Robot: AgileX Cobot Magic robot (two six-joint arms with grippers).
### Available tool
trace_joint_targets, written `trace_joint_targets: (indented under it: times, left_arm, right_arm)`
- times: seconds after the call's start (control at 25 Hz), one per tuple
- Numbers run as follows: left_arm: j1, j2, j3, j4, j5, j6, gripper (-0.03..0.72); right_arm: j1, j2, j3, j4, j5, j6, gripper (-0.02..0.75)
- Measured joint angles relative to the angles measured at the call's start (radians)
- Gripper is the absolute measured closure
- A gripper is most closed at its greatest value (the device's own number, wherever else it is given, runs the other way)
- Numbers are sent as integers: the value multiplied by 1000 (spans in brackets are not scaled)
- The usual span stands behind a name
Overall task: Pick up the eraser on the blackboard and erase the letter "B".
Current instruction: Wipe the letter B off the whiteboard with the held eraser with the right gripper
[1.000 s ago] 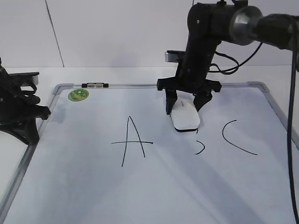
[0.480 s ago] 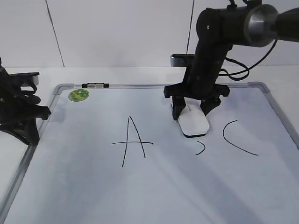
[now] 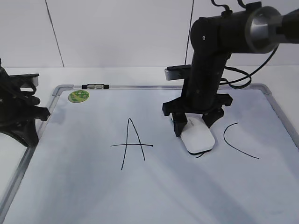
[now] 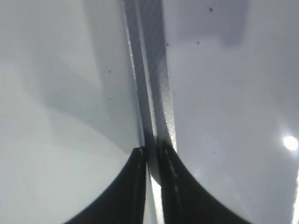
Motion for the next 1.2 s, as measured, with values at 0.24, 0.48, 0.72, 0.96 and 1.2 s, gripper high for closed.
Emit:
trace_joint_targets:
  times: [0.24, 0.48, 0.72, 0.96, 1.2]
  left_arm:
    - [0, 0, 0, 2, 2, 0, 636]
    - [0, 0, 0, 2, 4, 0, 636]
    - [0, 0, 0, 0, 4, 0, 636]
    - [0, 0, 0, 0, 4, 0, 636]
    - [0, 0, 0, -2, 6, 0, 636]
  right_arm:
    - [29, -73, 113, 16, 2, -4, 182]
    - [36, -148, 208, 29, 48, -25, 182]
    - [38, -270, 241, 65, 77, -53, 183]
    - [38, -339, 241, 71, 39, -56, 183]
    - [38, -339, 154, 51, -26, -35, 183]
